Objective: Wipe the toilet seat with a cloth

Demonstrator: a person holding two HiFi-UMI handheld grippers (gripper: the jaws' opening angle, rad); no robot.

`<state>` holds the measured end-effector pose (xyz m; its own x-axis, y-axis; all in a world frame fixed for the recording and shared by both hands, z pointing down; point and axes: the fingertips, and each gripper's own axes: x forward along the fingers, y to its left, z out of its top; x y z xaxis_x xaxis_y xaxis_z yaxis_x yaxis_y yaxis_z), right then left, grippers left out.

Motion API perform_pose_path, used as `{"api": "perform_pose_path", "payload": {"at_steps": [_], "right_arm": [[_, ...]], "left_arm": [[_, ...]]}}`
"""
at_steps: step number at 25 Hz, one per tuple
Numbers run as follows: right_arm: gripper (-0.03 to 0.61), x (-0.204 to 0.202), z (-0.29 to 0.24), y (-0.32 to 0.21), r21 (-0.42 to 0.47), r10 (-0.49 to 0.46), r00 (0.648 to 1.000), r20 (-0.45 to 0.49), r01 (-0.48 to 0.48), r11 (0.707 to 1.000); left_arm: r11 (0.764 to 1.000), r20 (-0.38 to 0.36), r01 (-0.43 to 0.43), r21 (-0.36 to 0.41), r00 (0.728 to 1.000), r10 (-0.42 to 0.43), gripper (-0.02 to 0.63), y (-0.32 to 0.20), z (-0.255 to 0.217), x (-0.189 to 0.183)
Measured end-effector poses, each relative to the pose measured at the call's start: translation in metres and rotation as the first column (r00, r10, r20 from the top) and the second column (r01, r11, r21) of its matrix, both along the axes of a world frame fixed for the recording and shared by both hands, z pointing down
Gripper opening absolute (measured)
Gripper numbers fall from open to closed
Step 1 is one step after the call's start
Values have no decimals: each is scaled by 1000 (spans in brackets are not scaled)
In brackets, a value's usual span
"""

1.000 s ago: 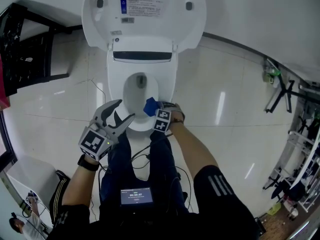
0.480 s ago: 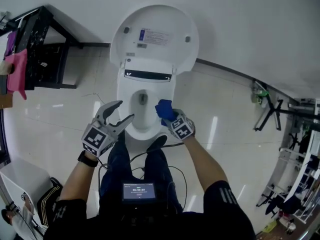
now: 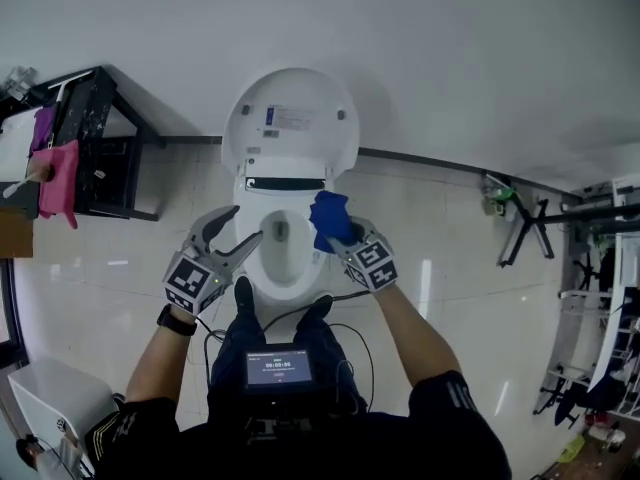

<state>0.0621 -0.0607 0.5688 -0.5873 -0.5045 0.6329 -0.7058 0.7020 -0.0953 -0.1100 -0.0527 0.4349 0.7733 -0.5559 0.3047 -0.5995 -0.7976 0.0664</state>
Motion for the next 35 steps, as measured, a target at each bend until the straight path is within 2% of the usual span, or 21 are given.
{"api": "perform_pose_path", "payload": {"at_steps": [3,7,16,22,27,35], "right_arm": [[167,2,-56,-3,39,64,992,109,-69,997],[167,6,-122,1,106,120,972,201,-143,984],[166,17,-235,32,240,143,926,350,-237,941],[166,14,-263,51,260,130,892,434,-262,929],[164,11,-267,66,293,96,907,410,-230,928],[164,16,-272,75,301,80,914,399,-213,930]], "left_arm": [[999,-13,-9,39,1000,10,255,1,-29,6],[997,-31,-24,76,999,27,255,12,-61,9],[990,-66,11,142,998,-1,255,39,-116,-1],[984,-65,29,176,998,-18,255,48,-134,-11],[982,-70,37,185,997,-25,255,54,-141,-12],[982,-88,40,185,996,-24,255,57,-150,-1]]}}
